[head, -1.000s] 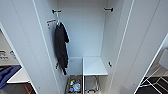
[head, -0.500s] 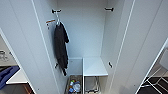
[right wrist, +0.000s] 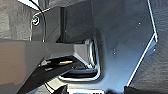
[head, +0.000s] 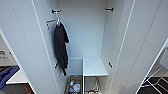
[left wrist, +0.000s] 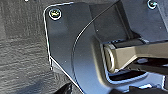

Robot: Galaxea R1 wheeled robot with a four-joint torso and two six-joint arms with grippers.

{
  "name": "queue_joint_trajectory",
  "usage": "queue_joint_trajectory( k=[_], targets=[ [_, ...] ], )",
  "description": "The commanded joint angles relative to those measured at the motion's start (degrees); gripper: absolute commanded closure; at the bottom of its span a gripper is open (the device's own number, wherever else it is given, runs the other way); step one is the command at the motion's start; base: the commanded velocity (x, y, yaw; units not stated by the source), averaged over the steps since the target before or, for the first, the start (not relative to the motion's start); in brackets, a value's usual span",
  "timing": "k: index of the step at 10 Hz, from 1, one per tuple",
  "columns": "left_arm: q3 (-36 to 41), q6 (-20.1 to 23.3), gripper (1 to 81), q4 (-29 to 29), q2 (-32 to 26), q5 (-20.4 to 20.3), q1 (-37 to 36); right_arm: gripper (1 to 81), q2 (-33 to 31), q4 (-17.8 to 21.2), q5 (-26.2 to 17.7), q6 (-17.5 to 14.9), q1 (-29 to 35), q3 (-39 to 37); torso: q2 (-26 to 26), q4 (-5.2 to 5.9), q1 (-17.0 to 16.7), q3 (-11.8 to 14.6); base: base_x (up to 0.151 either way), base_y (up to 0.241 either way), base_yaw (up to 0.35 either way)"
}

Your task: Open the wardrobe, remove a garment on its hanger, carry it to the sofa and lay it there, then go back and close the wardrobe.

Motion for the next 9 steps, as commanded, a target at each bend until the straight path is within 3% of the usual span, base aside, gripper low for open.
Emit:
queue_joint_trajectory(
  k=[1, 3, 6, 9],
  targets=[
    [-0.2, 0.2, 1.0, -0.1, -2.1, 3.8, -1.2, 1.0, -7.3, -1.6, -3.0, -0.4, 1.7, 10.4, 0.0, 0.0, 0.0, 0.0, 0.0, 0.0, 0.0],
    [4.8, 0.2, 1.0, -0.1, -6.3, 3.6, -1.0, 1.0, -15.8, -1.7, -2.9, -0.3, 3.1, 21.8, 0.0, 0.0, 0.0, 0.0, 0.0, 0.0, 0.0],
    [30.9, 0.0, 1.0, -0.6, -22.7, 2.8, -1.4, 1.0, -24.3, -1.5, -2.7, 0.1, 5.4, 30.3, 0.0, 0.0, 0.0, 0.0, 0.0, 0.0, 0.0],
    [50.4, -2.8, 1.0, -0.9, -42.1, -5.2, -2.5, 1.0, -31.7, -1.0, 1.0, 0.6, 8.2, 33.6, 0.0, 0.0, 0.0, 0.0, 0.0, 0.0, 0.0]
  ],
)
